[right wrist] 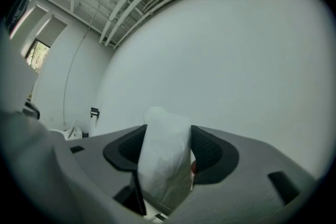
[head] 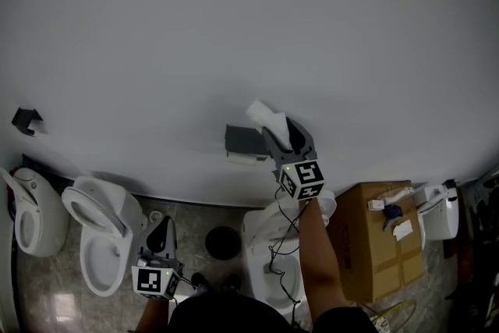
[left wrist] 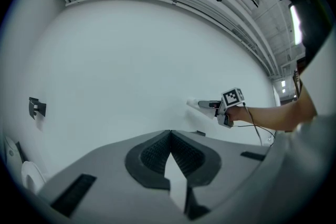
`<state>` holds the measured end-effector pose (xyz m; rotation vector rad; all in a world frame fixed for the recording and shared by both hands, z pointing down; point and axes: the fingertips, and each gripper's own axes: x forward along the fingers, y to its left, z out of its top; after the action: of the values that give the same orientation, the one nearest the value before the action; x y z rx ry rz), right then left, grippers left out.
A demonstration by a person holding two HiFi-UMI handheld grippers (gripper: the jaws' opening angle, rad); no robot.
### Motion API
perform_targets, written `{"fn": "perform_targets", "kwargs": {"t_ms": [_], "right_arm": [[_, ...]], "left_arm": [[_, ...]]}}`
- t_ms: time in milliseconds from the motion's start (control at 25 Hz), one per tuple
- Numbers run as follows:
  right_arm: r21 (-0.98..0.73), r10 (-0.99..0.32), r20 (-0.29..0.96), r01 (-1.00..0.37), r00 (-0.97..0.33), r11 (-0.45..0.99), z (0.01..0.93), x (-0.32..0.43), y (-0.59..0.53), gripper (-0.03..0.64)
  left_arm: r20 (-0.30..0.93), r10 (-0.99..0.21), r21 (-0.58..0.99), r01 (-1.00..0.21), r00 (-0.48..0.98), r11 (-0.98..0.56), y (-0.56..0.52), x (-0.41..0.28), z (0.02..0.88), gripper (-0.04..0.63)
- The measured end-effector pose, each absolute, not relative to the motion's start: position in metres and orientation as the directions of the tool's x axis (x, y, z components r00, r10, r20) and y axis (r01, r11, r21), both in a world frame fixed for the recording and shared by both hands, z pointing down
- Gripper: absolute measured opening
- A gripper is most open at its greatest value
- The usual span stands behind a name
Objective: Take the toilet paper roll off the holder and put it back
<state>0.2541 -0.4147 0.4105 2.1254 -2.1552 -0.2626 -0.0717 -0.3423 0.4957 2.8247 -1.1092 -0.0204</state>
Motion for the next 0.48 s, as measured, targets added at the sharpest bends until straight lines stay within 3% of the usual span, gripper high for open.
{"fn": "perform_targets", "kwargs": {"t_ms": [480], "right_arm": [[0.154, -0.997, 0.071, -0.988, 0.001, 0.01, 0.47, 0.267, -0.429, 0.259]], "left_arm": [[0.037, -0.693, 0.1, -0.692, 0.72, -0.715, -0.341, -0.078, 0.498, 0.003]]}}
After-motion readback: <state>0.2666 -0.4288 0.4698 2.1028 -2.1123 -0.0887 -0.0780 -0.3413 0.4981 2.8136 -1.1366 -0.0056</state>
